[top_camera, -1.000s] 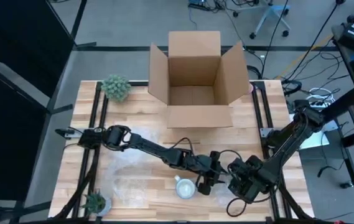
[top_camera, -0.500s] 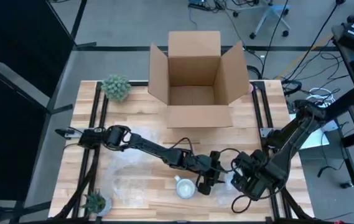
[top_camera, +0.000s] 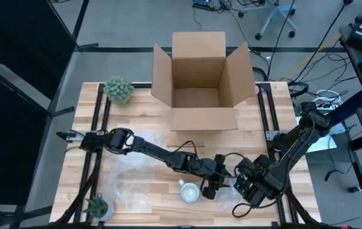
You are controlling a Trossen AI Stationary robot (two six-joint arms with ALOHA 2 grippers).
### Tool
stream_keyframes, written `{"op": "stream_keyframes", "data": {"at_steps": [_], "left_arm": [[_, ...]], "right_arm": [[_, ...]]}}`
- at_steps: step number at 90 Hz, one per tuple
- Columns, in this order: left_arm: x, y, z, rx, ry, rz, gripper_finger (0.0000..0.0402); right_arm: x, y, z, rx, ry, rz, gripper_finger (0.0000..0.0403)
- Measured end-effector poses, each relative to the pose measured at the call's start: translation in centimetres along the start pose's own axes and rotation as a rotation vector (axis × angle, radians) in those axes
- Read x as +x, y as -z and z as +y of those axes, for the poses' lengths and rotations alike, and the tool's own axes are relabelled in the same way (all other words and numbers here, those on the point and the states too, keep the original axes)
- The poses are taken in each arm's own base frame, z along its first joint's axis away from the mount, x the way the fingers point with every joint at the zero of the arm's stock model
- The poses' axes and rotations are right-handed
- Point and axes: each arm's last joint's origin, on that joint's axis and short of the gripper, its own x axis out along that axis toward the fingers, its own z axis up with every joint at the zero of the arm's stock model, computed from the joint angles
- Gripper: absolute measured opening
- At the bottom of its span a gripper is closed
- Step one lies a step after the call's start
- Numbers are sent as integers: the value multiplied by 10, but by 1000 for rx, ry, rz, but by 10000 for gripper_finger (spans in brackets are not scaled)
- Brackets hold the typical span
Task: Wrap mug
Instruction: Wrap the yellow mug with the bubble wrap
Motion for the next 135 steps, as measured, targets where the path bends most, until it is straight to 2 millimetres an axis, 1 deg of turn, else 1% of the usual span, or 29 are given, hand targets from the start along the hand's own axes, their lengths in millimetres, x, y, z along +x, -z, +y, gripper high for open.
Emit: {"op": "stream_keyframes", "data": {"at_steps": [21, 58, 73, 83, 121, 135], "left_arm": [[0, 0, 0, 1, 0, -3, 180], [0, 0, -1, 1, 3, -5, 180], [0, 0, -1, 1, 4, -5, 180], [0, 0, -1, 1, 5, -4, 180], [0, 0, -2, 2, 5, -4, 180], [0, 0, -2, 2, 4, -4, 180]], "right_arm": [[23, 8, 3, 10, -27, 2, 293], [39, 14, 12, -1, 28, -8, 293], [40, 14, 13, 14, 26, -9, 293], [41, 14, 13, 40, 24, -44, 293], [41, 14, 14, 47, 11, -48, 293], [32, 11, 13, 51, -12, -46, 293]]}}
